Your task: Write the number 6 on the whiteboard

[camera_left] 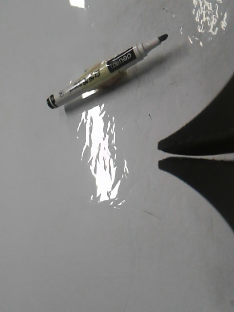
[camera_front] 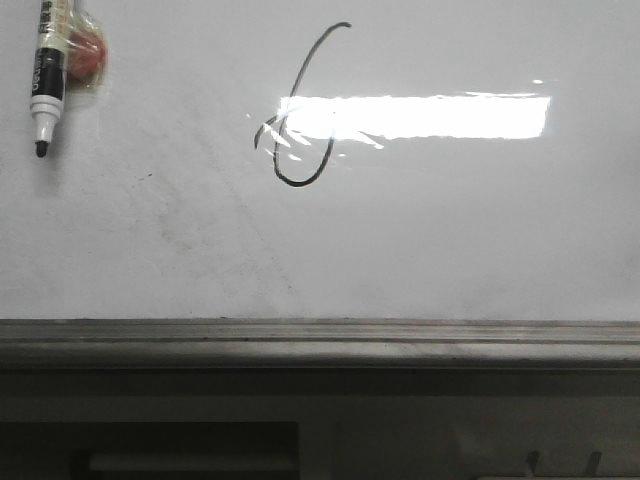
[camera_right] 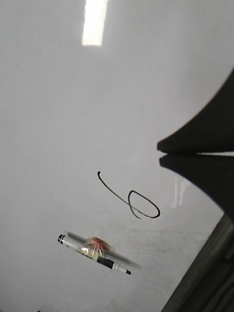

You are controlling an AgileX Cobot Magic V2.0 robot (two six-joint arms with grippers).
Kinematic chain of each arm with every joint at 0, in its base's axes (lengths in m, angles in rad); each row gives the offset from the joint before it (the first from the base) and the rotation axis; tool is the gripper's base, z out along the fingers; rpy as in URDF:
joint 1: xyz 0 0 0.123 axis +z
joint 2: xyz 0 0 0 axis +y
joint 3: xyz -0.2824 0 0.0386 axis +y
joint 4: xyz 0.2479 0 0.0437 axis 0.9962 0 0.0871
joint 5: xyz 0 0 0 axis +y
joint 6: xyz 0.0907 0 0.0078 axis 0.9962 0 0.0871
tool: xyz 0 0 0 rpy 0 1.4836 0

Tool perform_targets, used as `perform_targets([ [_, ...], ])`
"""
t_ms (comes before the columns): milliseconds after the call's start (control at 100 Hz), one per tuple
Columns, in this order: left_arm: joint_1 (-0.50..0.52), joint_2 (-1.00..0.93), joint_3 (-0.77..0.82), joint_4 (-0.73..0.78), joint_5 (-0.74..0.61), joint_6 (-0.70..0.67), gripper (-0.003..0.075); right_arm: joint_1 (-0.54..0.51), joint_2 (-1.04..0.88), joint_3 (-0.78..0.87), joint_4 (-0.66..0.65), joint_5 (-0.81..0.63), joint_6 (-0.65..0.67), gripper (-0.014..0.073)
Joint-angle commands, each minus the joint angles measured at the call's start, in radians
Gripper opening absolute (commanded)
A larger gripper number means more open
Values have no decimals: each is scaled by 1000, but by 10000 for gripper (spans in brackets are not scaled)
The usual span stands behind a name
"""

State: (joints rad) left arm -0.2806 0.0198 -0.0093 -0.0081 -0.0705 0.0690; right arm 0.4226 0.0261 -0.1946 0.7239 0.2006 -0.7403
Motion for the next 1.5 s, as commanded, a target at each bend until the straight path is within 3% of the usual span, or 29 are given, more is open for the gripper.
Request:
perform_targets([
  [0,12,6,49,33,-50,-41,-20,-4,13,-25,11,-69,-12,-65],
  [140,41,6,49,33,11,-41,-20,-4,13,-25,11,-69,-12,-65],
  [320,118,-14,50,8,21,-41,-20,-4,13,-25,11,-69,-12,-65],
  [590,131,-57,50,-6,57,-41,-20,-4,13,-25,11,-67,-12,-65],
  [760,198,-57,50,-20,57,-41,-20,-4,13,-25,11,-69,-12,-65],
  [1490,194,-57,50,-20,52,-41,-20,-4,13,-25,11,-69,-12,-65],
])
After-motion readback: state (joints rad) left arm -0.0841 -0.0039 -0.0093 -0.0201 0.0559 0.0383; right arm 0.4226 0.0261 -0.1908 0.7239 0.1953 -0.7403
